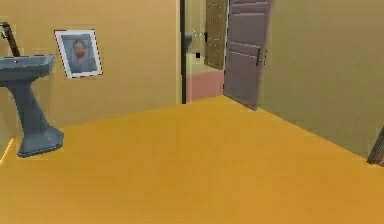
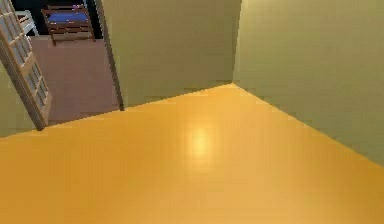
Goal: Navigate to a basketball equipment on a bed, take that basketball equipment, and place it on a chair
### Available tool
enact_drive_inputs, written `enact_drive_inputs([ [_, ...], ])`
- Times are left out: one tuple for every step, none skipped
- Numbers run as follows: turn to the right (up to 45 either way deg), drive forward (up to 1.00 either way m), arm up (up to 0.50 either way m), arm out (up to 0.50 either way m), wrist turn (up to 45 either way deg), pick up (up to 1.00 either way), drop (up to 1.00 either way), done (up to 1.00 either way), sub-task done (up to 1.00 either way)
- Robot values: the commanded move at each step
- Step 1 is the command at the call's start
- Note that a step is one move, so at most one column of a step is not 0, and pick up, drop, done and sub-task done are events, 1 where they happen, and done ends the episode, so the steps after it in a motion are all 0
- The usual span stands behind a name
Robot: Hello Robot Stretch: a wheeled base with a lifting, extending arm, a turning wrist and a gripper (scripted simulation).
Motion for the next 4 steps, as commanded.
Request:
enact_drive_inputs([
  [0.0, 1.0, 0.0, 0.0, 0.0, 0.0, 0.0, 0.0, 0.0],
  [3.0, 0.0, 0.0, 0.0, 0.0, 0.0, 0.0, 0.0, 0.0],
  [6.0, 0.0, 0.0, 0.0, 0.0, 0.0, 0.0, 0.0, 0.0],
  [0.0, 1.0, 0.0, 0.0, 0.0, 0.0, 0.0, 0.0, 0.0],
])
